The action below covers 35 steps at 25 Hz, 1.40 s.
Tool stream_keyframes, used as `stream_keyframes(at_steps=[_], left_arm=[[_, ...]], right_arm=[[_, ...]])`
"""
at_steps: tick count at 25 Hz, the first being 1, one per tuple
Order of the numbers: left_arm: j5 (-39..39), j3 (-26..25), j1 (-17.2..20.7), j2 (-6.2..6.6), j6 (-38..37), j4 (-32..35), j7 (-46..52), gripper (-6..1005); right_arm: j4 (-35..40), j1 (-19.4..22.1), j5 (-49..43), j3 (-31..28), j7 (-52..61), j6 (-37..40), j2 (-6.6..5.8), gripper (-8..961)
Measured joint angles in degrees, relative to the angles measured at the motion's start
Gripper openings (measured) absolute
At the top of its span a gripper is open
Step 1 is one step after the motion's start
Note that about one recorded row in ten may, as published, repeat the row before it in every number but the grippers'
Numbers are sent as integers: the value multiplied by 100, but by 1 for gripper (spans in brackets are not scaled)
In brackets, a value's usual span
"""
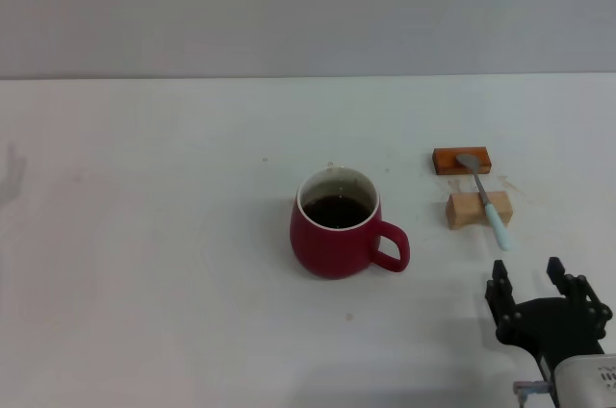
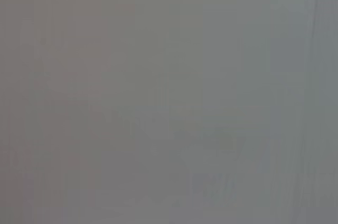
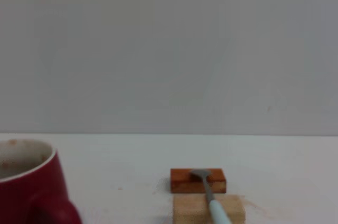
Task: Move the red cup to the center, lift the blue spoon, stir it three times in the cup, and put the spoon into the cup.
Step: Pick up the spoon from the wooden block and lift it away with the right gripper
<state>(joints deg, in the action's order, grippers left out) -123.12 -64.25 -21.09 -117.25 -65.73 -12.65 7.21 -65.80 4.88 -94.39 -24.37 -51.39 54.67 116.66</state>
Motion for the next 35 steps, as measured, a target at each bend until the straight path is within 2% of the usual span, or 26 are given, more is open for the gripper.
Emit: stream_keyframes(at_steps=[4, 9, 20, 35], left_arm=[[0, -46, 15, -8, -2, 0, 2, 859], [0, -44, 17, -30, -2, 0, 10, 859], [-2, -43, 18, -43, -40, -37, 14, 860], [8, -104, 18, -49, -46, -50, 27, 860]], right_arm=[[28, -86, 0, 12, -9, -158, -53, 596], [198, -234, 1, -3, 1, -176, -57, 597], [488, -584, 27, -91, 41, -276, -5, 596], [918, -1032, 175, -540, 58, -783, 144, 593]])
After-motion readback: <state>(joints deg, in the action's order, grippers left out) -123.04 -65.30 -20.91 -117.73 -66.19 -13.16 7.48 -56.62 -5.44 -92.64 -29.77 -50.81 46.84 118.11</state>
